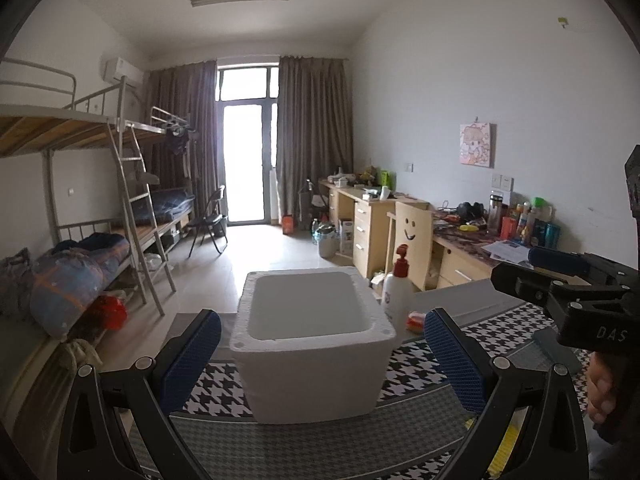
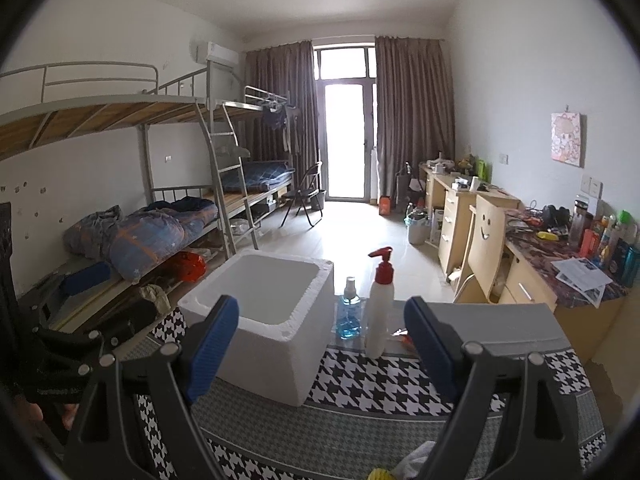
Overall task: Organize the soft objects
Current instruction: 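Withdraw both open tools from the foam box back over the table, then move both tools toward the yellow mesh sponge and grey sock, then close the left tool on the yellow sponge while the right tool grasps the grey sock, then lift the yellow sponge with the left tool while the right tool lifts the grey sock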
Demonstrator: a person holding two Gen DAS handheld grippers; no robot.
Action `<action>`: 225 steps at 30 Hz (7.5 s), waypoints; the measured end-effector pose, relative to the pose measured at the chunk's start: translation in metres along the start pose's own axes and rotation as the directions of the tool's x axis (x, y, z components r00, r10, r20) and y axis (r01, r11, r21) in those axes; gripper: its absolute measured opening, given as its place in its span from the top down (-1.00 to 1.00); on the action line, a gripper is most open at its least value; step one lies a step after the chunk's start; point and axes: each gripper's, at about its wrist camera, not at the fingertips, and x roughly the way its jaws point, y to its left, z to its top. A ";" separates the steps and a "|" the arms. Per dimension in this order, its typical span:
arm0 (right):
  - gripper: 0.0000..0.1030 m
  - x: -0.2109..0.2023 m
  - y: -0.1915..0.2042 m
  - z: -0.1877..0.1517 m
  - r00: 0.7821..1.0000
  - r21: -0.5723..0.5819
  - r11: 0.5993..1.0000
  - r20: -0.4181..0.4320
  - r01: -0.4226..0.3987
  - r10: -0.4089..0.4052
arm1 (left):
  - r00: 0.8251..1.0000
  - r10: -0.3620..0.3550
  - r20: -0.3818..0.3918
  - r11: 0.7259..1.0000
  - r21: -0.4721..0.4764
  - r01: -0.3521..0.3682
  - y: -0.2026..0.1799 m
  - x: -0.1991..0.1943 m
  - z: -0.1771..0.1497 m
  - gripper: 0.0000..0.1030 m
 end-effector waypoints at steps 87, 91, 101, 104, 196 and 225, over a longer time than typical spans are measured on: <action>-0.71 -0.056 -0.092 -0.106 0.971 0.087 0.968 -0.068 0.236 -0.231 | 0.916 -0.340 -0.214 0.937 0.003 0.349 -0.113 0.024 -0.090 -0.98; -0.71 -0.056 -0.095 -0.111 0.969 0.085 0.967 -0.080 0.240 -0.234 | 0.908 -0.345 -0.237 0.934 0.012 0.358 -0.119 0.026 -0.097 -0.98; -0.71 -0.051 -0.106 -0.122 0.964 0.107 0.963 -0.117 0.249 -0.237 | 0.881 -0.381 -0.280 0.913 0.037 0.407 -0.132 0.025 -0.117 -0.98; -0.71 -0.049 -0.107 -0.125 0.964 0.111 0.962 -0.123 0.249 -0.235 | 0.873 -0.391 -0.290 0.907 0.042 0.420 -0.136 0.025 -0.121 -0.98; 0.69 0.044 -0.113 -0.165 0.929 0.155 0.986 -0.370 0.062 0.000 | 0.754 -0.376 -0.538 0.897 -0.008 0.442 -0.153 0.104 -0.158 0.42; 0.69 -0.019 -0.102 -0.108 0.987 0.159 0.986 -0.160 0.040 -0.014 | 0.853 -0.384 -0.353 0.908 0.021 0.418 -0.109 0.052 -0.109 0.80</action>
